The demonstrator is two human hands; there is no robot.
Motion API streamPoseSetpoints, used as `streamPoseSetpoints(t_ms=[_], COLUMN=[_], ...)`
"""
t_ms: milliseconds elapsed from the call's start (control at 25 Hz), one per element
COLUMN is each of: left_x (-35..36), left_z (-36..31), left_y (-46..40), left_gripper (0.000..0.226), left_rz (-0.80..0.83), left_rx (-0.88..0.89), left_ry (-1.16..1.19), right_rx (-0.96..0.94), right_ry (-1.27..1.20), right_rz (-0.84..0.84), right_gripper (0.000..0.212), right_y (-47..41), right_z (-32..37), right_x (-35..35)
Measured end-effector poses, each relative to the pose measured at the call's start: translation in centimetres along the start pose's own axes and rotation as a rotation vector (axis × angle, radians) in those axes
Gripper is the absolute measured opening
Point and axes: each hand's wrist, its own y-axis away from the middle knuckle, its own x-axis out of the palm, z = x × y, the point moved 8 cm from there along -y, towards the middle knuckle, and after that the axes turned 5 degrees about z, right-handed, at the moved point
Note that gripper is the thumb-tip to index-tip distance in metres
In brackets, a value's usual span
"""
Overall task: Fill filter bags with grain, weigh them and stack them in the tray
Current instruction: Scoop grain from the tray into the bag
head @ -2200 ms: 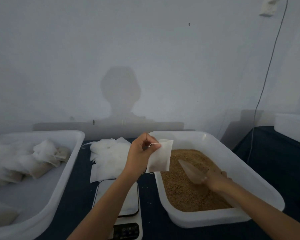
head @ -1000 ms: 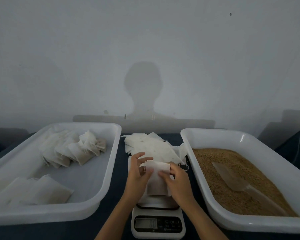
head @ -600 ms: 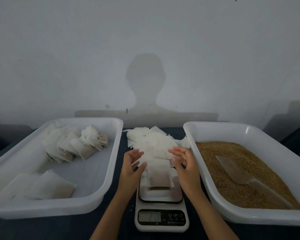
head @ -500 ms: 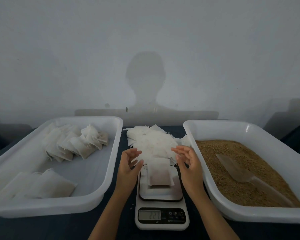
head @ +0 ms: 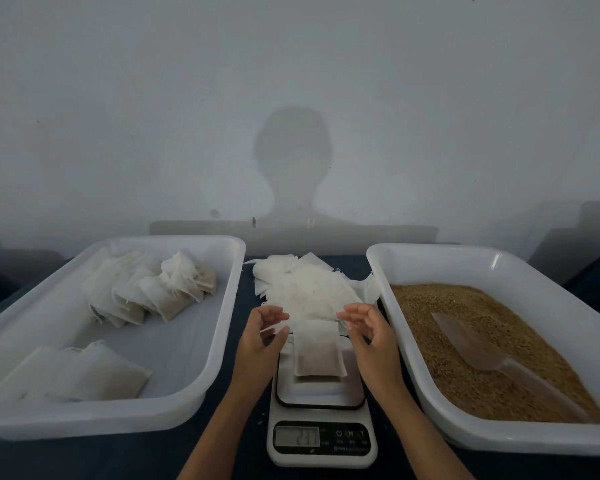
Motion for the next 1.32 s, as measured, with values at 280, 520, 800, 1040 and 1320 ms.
streamPoseSetpoints(t_ms=[280, 520, 800, 1040, 1320], left_x=[2.7, 4.6, 2.3, -6.3, -17.9], left_z=[0.7, 0.0, -9.4, -15.2, -8.6], left_y=[-2.0, -2.8, -1.2, -0.7, 0.9], left_gripper=[0.052, 0.052, 0.016, 0.013, 0.028], left_rz=[0.132, 0.315, 0.082, -0.116, -0.043], left_rx=[-0.134, -0.229, 0.153, 0.148, -0.344], left_ry=[-0.533, -0.640, -0.777, -0.876, -1.052], right_rx=[0.275, 0.264, -0.076, -0.192, -0.173], right_ry=[0.166, 0.185, 0.068, 0.011, 0.301], right_rz=[0.132, 0.119, 0.147, 0.372, 0.860], right_gripper=[0.023, 0.018, 0.017, 0.026, 0.033], right_y=[-1.1, -1.5, -2.1, -1.2, 1.8], right_z=[-2.7, -1.0, 9.6, 14.0, 12.1], right_x=[1.9, 2.0, 2.7, 9.6, 20.8])
